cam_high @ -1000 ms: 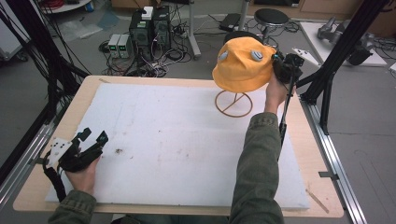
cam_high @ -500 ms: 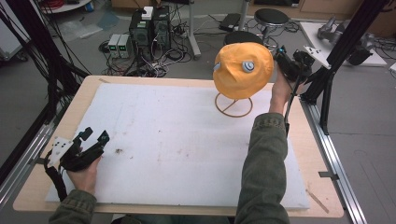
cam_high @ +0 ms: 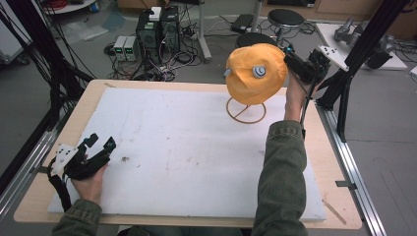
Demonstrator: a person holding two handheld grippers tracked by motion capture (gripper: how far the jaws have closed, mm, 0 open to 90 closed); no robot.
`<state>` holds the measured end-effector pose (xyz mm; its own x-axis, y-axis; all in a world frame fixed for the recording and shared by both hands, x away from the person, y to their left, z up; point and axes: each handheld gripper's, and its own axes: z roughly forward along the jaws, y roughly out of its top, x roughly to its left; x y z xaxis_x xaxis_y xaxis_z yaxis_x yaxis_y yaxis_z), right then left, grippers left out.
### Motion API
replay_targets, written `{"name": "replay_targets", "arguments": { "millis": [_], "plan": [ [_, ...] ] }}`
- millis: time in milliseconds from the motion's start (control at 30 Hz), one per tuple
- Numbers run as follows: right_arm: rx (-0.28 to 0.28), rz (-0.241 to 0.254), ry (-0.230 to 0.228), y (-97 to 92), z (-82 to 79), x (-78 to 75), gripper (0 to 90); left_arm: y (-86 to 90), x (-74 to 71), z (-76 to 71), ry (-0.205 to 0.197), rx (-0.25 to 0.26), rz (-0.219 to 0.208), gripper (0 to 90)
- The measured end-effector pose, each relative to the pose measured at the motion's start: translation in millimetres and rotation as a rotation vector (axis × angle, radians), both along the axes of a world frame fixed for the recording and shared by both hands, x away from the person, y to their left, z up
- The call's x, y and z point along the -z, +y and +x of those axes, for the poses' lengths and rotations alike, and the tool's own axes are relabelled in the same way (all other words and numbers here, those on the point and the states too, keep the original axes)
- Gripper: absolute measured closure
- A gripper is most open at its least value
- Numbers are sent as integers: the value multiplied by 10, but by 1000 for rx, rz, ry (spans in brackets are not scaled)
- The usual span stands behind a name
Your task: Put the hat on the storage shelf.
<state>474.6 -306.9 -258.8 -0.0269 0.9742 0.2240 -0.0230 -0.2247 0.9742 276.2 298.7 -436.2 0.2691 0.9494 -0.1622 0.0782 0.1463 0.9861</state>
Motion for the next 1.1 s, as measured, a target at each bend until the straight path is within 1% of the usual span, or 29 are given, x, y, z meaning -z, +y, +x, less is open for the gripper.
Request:
{"name": "replay_targets", "arguments": {
  "millis": [100, 200, 233, 267, 333, 400, 467, 533, 600, 733, 800, 833, 933, 1000, 1100],
  "plan": [
    [-20, -3, -11, 19, -32, -35, 108, 4, -4, -5, -1, -1, 2, 330],
    [-35, -8, -25, 72, -105, -102, 90, 2, -8, -5, -3, -2, 1, 330],
    [-36, -12, -33, 95, -137, -130, 74, 0, -10, -4, -5, -2, 0, 330],
    [-39, -21, -43, 129, -174, -168, 31, -2, -12, -4, -5, -3, 0, 330],
    [-40, -40, -52, 181, -234, -222, 24, -8, -15, -3, -8, -1, 1, 330],
    [-50, -57, -50, 243, -305, -280, 24, -12, -19, -4, -9, 0, 0, 330],
    [-67, -88, -48, 302, -391, -342, 24, -14, -22, -4, -11, 0, 1, 330],
    [-70, -112, -51, 345, -464, -392, 24, -15, -24, -5, -11, -1, 0, 330],
    [-81, -121, -63, 383, -553, -449, 24, -16, -24, -8, -11, -1, 0, 330],
    [-104, -121, -94, 448, -736, -548, 25, -29, -18, -27, -8, 0, -3, 330],
    [-107, -139, -130, 482, -836, -561, 26, -41, -16, -46, -11, 2, -4, 330],
    [-106, -152, -132, 495, -879, -562, 25, -47, -14, -57, -11, 3, -1, 330],
    [-117, -155, -141, 508, -997, -535, 26, -67, -4, -103, -6, 6, -2, 330],
    [-114, -163, -149, 512, -1070, -496, 25, -78, -4, -132, -7, 5, 2, 330],
    [-122, -157, -137, 512, -1156, -406, 25, -93, -7, -175, -11, 3, -1, 330]
  ]
}}
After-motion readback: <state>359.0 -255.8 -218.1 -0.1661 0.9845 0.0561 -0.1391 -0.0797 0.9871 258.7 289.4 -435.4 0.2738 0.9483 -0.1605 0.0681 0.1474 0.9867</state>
